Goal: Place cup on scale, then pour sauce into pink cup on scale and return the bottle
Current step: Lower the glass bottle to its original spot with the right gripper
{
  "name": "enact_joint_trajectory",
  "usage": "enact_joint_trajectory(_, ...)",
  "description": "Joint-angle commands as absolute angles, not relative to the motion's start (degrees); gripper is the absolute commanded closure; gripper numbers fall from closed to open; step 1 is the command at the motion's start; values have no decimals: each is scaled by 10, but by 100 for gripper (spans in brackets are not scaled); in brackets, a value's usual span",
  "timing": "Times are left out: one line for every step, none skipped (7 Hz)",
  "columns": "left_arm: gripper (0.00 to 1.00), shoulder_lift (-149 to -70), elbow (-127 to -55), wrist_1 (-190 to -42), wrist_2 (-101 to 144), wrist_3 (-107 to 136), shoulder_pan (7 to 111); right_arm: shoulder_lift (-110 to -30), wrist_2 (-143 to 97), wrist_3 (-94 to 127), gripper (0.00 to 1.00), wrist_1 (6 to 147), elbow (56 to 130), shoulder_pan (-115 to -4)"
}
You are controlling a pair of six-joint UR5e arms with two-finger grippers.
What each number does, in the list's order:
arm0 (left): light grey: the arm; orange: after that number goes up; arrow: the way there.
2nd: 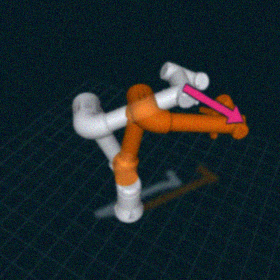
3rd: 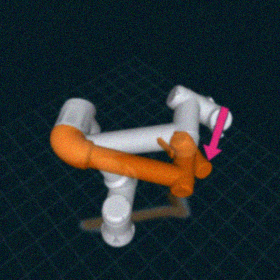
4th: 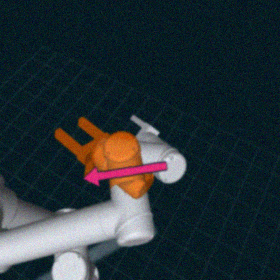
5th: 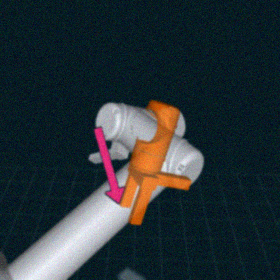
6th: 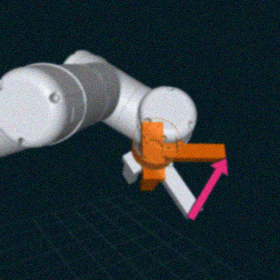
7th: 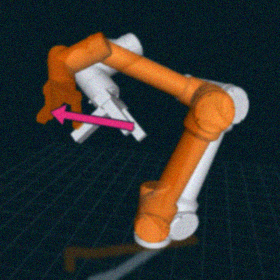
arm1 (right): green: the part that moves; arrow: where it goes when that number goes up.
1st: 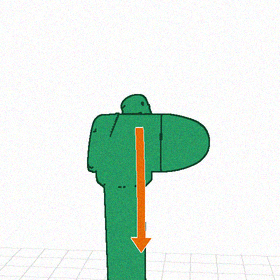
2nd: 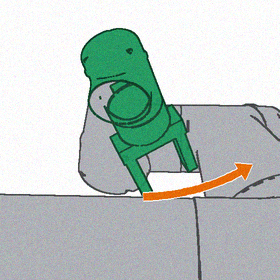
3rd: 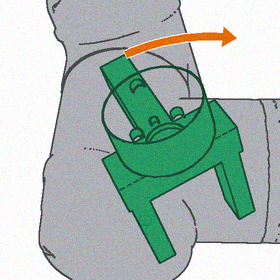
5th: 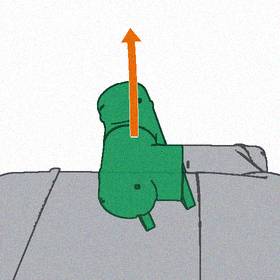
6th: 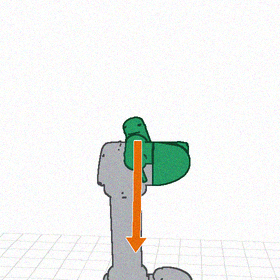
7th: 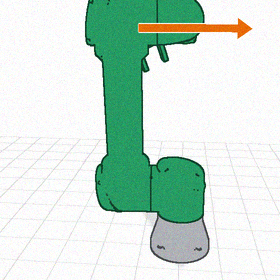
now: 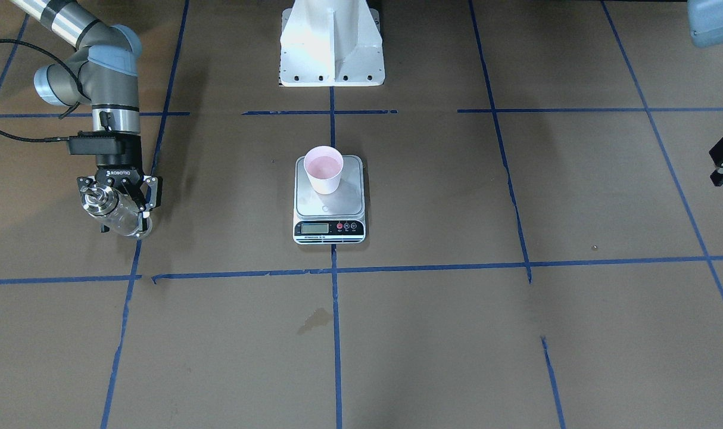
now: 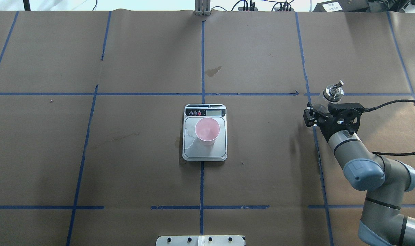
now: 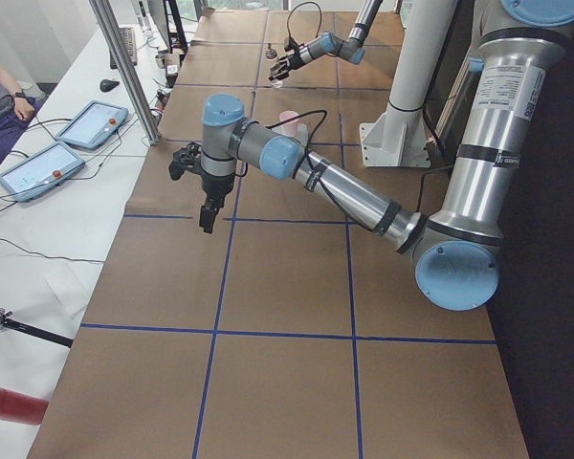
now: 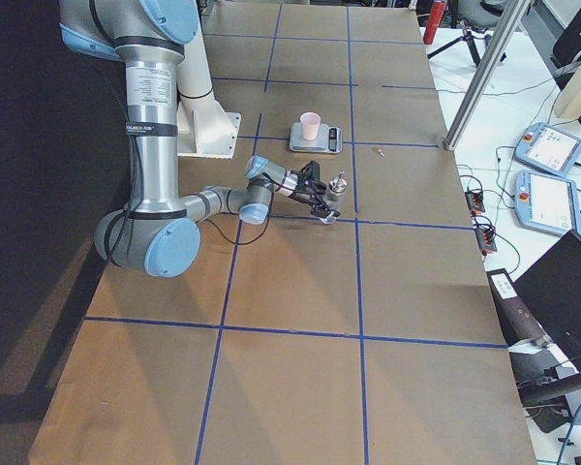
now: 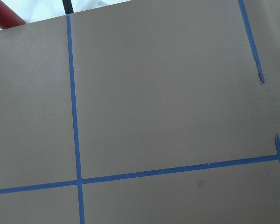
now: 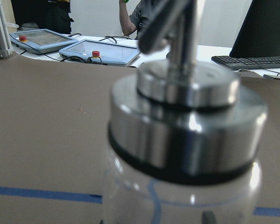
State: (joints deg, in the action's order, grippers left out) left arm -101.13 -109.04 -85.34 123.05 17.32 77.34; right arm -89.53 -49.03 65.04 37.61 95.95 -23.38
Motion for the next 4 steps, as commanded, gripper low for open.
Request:
enact_joint_trajectory(0,-1012,-1089,-853,1230,173,773,-895,-489,642,0,376,961,-234)
enact_joint_trajectory(0,-1012,-1089,-853,1230,173,773,-895,-493,640,0,379,971,-234)
enact_joint_trajectory(0,-1012,-1089,-853,1230,173,773,-897,-506,640,0,381,978,-234)
enact_joint_trajectory(0,-1014,-1090,-853,1231,173,773,-903,-539,640,0,382,981,-236)
